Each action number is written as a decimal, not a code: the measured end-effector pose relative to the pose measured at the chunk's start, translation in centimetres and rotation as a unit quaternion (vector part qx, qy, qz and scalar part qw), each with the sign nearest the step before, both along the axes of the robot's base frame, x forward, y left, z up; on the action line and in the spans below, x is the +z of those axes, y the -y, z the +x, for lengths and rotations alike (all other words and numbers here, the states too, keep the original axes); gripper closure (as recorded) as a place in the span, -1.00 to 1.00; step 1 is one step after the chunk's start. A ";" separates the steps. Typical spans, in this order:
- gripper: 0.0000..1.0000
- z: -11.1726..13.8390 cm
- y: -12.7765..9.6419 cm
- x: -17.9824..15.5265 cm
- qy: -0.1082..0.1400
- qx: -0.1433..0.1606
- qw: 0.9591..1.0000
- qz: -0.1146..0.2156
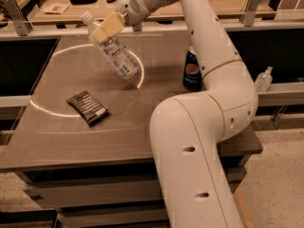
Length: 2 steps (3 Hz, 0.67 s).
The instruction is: Knock blue plastic bottle over
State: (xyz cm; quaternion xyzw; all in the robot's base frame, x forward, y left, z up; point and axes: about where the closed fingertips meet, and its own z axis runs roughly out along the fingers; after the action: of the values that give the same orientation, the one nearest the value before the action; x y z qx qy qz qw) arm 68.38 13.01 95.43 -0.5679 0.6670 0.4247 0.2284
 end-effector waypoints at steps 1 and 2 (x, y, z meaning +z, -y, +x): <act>1.00 -0.4 0.2 -0.1 -0.113 -0.031 0.992 0.039; 1.00 -1.0 1.0 0.0 -0.218 -0.070 0.972 0.049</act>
Offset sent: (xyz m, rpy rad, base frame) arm -0.0322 -0.0281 -0.0009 0.0967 0.7122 -0.2241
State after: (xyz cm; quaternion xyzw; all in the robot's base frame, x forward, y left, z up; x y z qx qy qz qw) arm 67.41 12.06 95.39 -0.4013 0.7173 0.5536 0.1342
